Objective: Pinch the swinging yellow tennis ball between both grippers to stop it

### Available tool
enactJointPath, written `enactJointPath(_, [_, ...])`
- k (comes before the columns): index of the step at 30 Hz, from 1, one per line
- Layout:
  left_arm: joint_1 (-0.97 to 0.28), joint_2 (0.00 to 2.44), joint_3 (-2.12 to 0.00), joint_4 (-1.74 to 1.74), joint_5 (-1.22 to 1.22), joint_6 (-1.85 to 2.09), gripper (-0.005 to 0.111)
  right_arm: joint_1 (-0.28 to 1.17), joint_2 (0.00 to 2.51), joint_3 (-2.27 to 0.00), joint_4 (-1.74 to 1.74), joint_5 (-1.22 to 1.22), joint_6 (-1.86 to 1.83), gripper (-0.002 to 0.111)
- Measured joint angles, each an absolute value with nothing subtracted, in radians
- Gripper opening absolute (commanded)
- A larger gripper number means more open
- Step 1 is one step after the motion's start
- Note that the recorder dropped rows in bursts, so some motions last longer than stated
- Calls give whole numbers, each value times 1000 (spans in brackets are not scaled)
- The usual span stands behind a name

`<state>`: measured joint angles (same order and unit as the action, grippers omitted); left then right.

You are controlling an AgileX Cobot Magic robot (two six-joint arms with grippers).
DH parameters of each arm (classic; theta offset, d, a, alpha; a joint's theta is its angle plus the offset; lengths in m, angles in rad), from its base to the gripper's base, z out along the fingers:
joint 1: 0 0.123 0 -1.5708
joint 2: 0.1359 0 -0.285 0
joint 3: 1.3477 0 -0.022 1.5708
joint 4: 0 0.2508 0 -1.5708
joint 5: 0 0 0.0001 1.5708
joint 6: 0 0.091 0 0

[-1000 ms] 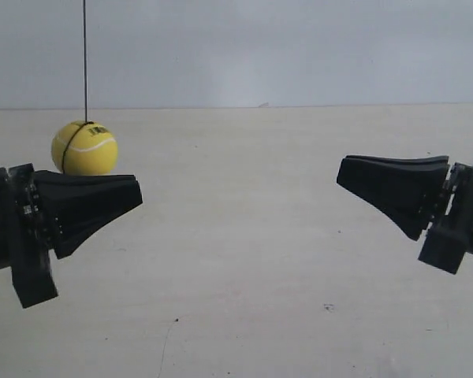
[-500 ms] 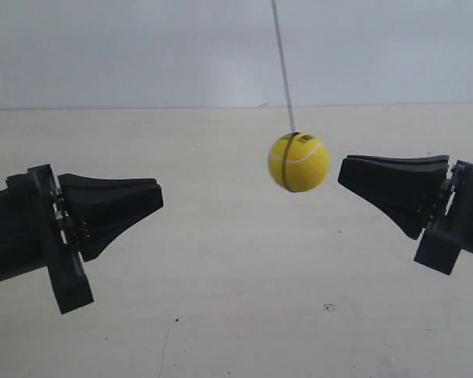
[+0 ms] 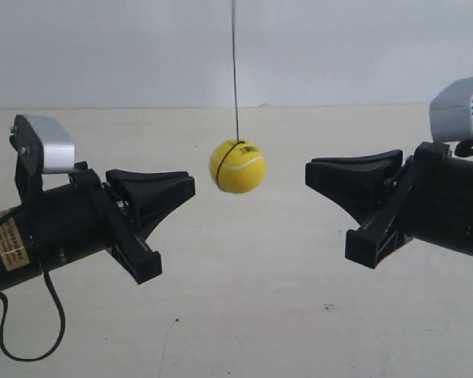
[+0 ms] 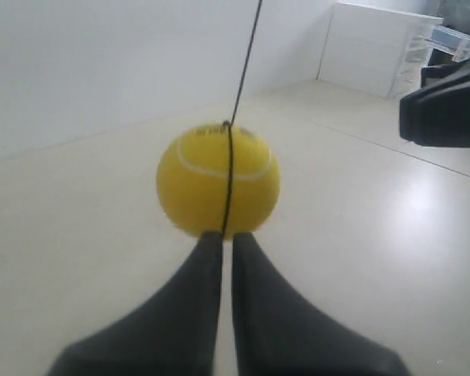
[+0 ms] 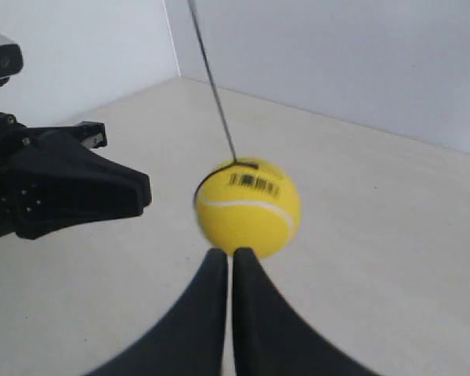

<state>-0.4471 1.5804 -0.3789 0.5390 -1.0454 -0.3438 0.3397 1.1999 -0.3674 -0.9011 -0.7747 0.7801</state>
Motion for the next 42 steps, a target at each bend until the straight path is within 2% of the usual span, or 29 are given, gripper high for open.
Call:
enactJointPath(14, [-447, 1645, -381, 516, -1055, -327, 5, 369, 1200, -367, -831, -686, 715, 0])
enactJointPath(42, [-473, 1645, -389, 627, -1135, -366, 5, 369, 1200, -367, -991, -768, 867, 0])
